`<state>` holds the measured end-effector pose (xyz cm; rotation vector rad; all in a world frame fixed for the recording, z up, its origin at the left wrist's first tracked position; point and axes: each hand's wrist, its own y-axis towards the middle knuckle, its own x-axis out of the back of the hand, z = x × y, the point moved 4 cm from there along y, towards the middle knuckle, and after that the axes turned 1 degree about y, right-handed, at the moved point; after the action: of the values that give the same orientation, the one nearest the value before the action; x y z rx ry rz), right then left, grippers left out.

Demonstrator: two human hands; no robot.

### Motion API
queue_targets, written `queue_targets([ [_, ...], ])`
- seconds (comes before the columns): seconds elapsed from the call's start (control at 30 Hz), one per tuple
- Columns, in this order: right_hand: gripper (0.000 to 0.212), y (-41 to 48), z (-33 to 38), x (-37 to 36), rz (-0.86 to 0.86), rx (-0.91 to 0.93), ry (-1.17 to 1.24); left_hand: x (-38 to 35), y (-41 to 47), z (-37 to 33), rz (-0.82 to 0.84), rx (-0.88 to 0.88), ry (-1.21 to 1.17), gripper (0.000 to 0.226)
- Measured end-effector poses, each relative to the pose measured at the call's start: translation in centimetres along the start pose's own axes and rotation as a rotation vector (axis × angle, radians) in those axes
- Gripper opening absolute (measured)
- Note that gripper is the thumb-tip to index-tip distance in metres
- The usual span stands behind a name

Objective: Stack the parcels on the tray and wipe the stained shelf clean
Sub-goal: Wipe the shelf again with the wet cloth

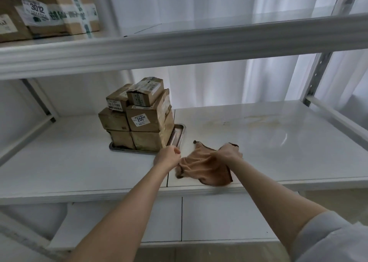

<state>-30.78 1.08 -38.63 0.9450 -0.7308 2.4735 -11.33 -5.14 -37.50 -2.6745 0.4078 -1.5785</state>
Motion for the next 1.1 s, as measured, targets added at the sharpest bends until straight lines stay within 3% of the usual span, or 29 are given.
queue_targets([
  [0.07,0.047,0.0,0.5,-0.5,-0.103,0.029,-0.219,-0.5,0.6,0.3,-0.050,-0.075,0.187,0.027],
  [0.13,0.052,0.0,1.3,-0.9,-0.133,0.089,-0.303,-1.2,1.0,0.2,0.011,-0.130,0.325,0.040],
  [0.27,0.040,1.6,2.5,-0.2,-0.096,0.141,-0.302,-2.3,2.1,0.1,0.103,-0.137,0.503,0.055],
  [0.43,0.008,3.5,3.0,1.2,0.005,0.158,-0.292,-3.4,3.9,0.4,0.157,-0.091,0.541,0.047],
  [0.53,0.025,4.1,2.3,1.9,-0.021,0.099,-0.497,-3.8,4.7,-0.1,0.160,-0.086,0.550,0.046],
  [0.6,0.023,4.6,1.9,2.6,-0.064,0.099,-0.626,-4.0,5.1,-0.4,0.161,-0.072,0.556,0.045],
  [0.77,0.031,4.3,3.5,3.5,-0.268,0.341,-0.608,-4.1,5.9,-0.7,0.159,-0.028,0.567,0.043],
  [0.9,0.034,3.3,4.0,-0.3,-0.127,0.482,-0.513,-3.9,6.4,-0.3,0.175,0.013,0.548,0.041],
  [1.1,0.061,3.7,1.9,-5.6,0.018,0.355,-0.480,-2.6,6.0,0.6,0.222,0.040,0.456,0.042],
])
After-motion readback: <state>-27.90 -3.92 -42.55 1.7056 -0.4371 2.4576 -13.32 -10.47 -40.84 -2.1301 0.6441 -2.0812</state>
